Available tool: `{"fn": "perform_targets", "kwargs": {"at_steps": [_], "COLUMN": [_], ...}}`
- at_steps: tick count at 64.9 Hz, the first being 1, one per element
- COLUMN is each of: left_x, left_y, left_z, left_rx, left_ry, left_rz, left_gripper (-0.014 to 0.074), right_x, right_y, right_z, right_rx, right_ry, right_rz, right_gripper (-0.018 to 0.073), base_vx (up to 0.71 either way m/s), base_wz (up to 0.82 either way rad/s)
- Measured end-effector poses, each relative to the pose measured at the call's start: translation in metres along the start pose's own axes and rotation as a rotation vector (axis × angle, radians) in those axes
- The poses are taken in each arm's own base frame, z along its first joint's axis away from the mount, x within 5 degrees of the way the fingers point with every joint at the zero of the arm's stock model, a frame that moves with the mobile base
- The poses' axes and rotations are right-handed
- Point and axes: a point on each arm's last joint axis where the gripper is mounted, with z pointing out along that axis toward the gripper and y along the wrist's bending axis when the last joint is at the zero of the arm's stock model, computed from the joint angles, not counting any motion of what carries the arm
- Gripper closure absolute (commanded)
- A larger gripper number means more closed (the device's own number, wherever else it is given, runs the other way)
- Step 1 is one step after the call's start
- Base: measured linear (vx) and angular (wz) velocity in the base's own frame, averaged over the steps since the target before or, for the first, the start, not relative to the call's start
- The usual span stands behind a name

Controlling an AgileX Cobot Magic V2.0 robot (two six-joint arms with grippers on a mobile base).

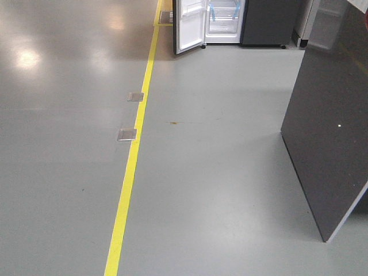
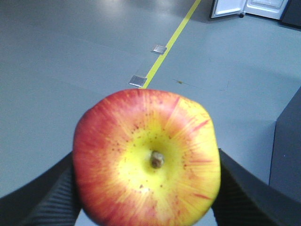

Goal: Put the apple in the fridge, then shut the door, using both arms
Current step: 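Drive the base away from the counter holding the apple in the right gripper, then drive toward the open refrigerator carrying the apple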

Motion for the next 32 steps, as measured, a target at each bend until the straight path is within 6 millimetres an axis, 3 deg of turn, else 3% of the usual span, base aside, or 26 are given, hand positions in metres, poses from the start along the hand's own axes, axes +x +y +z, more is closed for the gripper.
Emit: {"fn": "perform_targets", "kwargs": {"at_steps": [32], "left_x": [0.0], "left_y": [0.0], "left_z": [0.0], "left_rx": [0.0], "left_ry": [0.0], "left_rz": [0.0], "left_gripper": [0.0603], "right_x": [0.0], "right_y": [0.0], "right_z": [0.0], "right_rx": [0.0], "right_ry": [0.0], "right_rz": [0.0], "right_gripper": [0.0568], "base_vx": [0.21], "base_wz": [0.01]}}
